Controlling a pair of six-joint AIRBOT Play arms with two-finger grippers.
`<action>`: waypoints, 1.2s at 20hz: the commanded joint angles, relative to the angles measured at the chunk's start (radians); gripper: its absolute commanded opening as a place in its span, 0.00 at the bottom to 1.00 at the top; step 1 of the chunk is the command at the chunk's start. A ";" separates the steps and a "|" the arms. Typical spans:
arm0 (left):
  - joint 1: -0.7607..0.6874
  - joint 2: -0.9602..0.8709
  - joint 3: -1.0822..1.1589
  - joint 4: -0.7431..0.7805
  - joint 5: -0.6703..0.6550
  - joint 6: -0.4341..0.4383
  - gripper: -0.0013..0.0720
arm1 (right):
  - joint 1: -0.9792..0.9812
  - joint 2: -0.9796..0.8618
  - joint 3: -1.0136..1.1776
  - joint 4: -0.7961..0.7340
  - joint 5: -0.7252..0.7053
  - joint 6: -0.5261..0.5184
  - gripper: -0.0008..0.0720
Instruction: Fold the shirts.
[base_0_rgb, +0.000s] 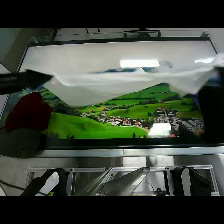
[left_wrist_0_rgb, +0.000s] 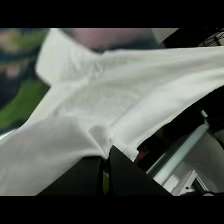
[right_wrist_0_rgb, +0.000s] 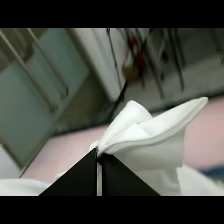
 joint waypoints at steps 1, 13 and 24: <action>0.003 0.119 0.203 -0.119 0.066 0.050 0.05 | -0.140 0.093 0.285 0.020 -0.112 -0.048 0.03; -0.076 -0.117 0.319 0.235 -0.046 0.035 0.06 | -0.090 -0.314 0.298 0.079 0.073 -0.166 0.03; -0.119 -0.760 0.320 0.267 0.219 0.125 0.15 | 0.404 -0.996 0.212 -0.051 -0.426 -0.273 0.23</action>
